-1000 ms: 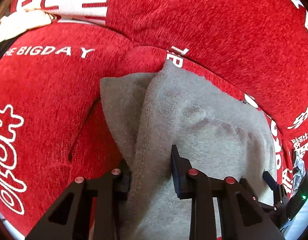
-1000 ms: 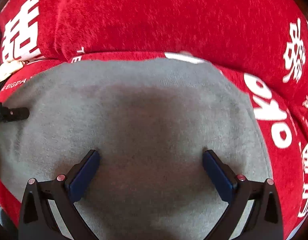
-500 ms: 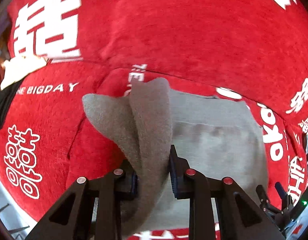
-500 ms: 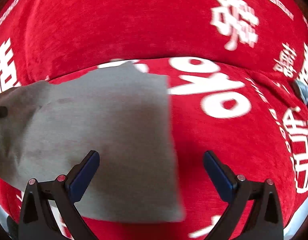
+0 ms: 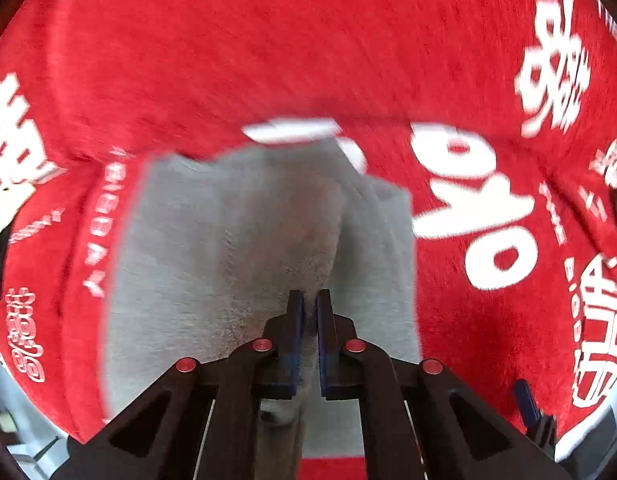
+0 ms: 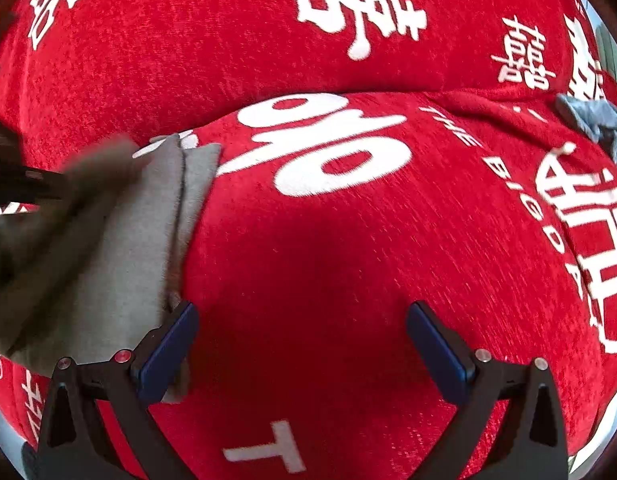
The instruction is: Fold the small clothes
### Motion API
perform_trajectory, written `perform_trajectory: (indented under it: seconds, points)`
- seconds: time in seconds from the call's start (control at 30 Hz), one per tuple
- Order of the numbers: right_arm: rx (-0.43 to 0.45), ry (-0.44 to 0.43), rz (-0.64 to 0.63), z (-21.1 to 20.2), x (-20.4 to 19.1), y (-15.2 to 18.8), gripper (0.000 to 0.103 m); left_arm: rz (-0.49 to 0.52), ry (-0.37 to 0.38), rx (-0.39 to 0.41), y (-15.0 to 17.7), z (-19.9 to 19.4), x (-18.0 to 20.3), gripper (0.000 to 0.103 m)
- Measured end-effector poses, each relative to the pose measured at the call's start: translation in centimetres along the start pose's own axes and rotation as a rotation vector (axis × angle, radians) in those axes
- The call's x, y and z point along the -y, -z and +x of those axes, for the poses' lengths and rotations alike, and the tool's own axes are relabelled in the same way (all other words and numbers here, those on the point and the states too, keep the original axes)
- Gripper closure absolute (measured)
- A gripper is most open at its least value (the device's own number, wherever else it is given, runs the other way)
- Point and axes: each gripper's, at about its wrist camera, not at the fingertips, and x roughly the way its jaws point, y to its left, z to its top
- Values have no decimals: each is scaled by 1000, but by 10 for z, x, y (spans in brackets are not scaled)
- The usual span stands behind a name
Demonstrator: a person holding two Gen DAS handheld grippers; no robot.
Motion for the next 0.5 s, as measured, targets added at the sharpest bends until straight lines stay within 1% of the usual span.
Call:
perform_trajectory:
  seconds: [0.07, 0.1, 0.13, 0.17, 0.2, 0.3, 0.33, 0.4, 0.47, 0.5]
  points:
    - [10, -3, -8, -3, 1, 3, 0, 16, -38, -29, 4, 27, 14, 96]
    - [13, -4, -14, -4, 1, 4, 0, 25, -50, -24, 7, 32, 17, 96]
    - [13, -13, -19, -5, 2, 5, 0, 42, -47, 10, 9, 30, 19, 95]
    - [14, -21, -22, -6, 2, 6, 0, 53, -37, 22, 11, 26, 19, 95]
    - [18, -29, -25, -7, 1, 6, 0, 59, -17, 10, 11, 22, 19, 95]
    - [10, -47, -28, -9, -1, 4, 0, 66, 141, -60, 8, 3, 8, 95]
    - [15, -63, -28, -12, -3, 3, 0, 63, 171, -61, 8, -8, 2, 95]
    - [37, -110, -24, -22, -7, -1, 0, 67, 200, -19, 11, -34, -16, 95]
    - [45, -171, -19, -29, -11, -6, 0, 68, 227, 16, 13, -51, -34, 95]
    - [44, -217, -19, -32, -15, -11, 0, 65, 232, 38, 15, -58, -46, 95]
